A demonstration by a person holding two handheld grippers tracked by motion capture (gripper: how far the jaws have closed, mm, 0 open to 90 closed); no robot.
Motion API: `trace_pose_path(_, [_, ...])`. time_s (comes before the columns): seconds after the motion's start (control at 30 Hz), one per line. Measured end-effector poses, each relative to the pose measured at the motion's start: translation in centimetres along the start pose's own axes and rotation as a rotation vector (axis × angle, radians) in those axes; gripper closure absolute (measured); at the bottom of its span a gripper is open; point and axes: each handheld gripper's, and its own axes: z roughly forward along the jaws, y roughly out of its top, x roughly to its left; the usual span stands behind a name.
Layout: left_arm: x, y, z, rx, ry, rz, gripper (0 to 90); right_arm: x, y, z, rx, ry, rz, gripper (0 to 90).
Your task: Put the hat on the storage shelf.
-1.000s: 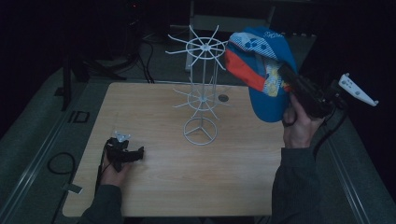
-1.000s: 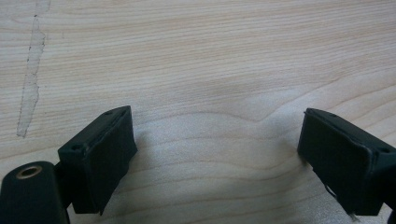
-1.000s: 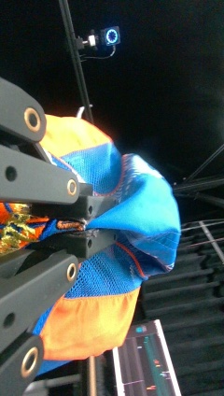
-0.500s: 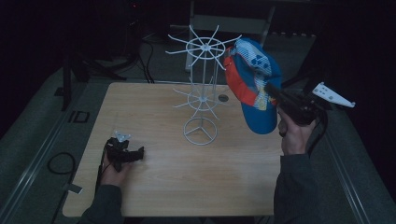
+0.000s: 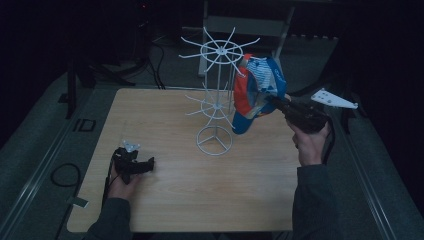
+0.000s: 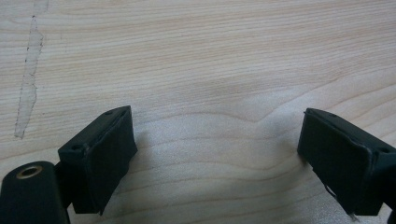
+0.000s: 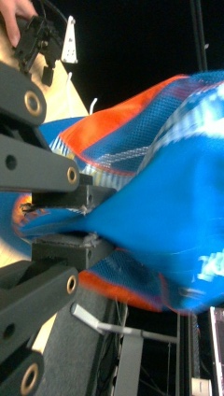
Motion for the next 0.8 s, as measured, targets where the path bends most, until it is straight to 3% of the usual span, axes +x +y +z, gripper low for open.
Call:
trace_pose_path(0.3, [0.0,0.0,0.0,0.0,0.0,-0.001,11.7,-0.2,-0.1,0.0,0.015,-0.018,0.002,52.4])
trace_pose_path(0.8, [0.0,0.0,0.0,-0.001,0.001,-0.002,11.6,-0.6,-1.3,0.3,0.067,-0.056,-0.008,41.6])
